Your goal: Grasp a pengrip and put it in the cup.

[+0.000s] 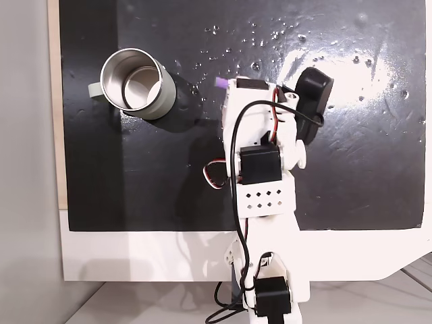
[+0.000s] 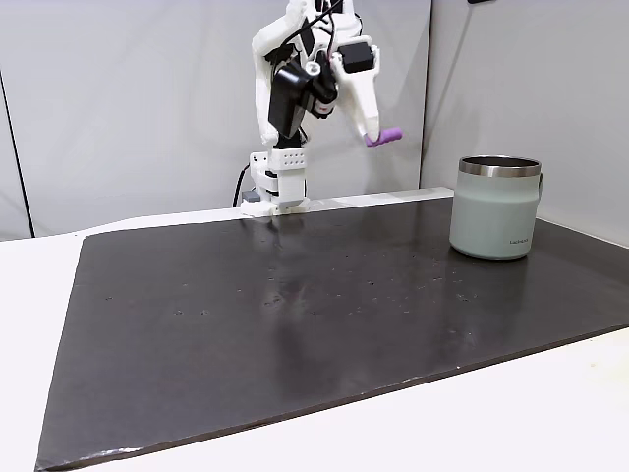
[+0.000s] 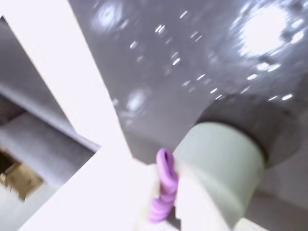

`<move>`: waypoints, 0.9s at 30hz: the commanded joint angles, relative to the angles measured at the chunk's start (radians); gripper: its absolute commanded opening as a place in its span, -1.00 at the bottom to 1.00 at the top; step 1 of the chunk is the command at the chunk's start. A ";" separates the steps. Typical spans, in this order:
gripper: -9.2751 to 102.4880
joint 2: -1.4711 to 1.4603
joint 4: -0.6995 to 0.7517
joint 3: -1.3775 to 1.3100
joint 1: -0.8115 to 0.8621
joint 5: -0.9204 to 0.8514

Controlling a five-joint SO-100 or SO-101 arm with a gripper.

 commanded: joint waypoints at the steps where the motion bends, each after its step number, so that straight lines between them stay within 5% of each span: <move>1: -0.84 -0.049 -0.051 -0.181 -0.063 0.023; 27: -0.84 -0.259 -0.295 -0.262 -0.448 -0.258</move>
